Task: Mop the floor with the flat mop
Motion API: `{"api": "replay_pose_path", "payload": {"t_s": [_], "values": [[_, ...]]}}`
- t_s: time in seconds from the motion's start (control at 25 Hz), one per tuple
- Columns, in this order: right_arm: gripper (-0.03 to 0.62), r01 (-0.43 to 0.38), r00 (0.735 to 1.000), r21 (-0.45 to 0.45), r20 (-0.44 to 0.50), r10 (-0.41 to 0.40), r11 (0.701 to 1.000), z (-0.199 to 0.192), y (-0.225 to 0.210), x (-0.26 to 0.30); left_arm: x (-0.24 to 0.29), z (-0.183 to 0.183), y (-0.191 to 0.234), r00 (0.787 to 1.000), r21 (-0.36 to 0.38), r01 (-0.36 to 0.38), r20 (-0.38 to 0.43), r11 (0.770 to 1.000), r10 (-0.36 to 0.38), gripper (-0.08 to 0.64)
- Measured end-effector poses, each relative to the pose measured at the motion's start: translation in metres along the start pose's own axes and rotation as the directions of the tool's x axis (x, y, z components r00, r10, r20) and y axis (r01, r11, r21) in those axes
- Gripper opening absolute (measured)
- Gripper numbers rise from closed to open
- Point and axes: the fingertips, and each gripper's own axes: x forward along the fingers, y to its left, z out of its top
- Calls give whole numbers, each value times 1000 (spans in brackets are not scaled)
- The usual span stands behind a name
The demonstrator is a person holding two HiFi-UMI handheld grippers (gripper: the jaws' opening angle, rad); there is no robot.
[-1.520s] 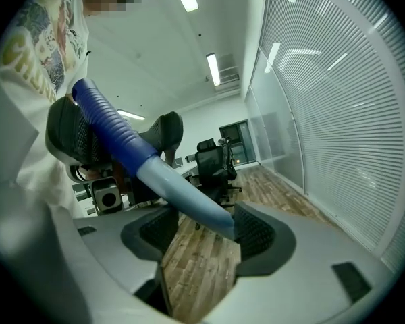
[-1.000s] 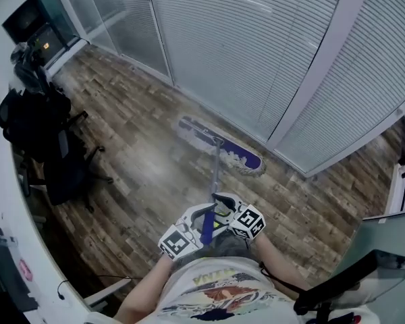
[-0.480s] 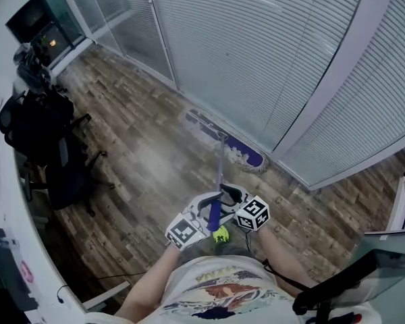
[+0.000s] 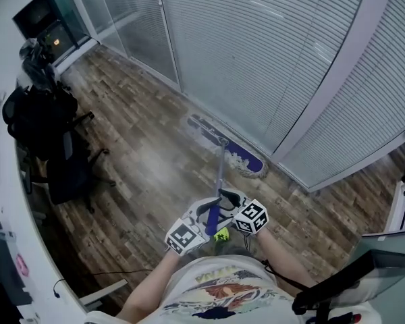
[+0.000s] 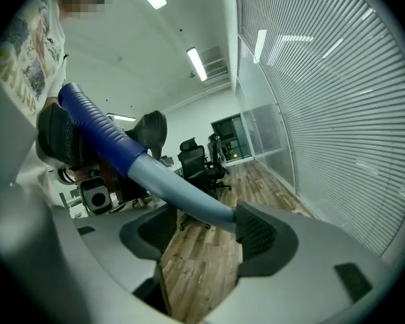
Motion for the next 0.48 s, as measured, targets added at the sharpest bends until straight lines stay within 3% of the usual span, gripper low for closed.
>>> {"api": "replay_pose_path", "payload": {"t_s": [0.32, 0.48], "values": [[253, 11, 1000, -30, 17, -11, 999, -34, 127, -15, -90, -9, -94, 999, -26, -19, 39, 999, 20, 256], [252, 62, 998, -175, 7, -61, 983, -56, 202, -28, -135, -17, -164, 999, -6, 0, 33, 1000, 1, 256]]}}
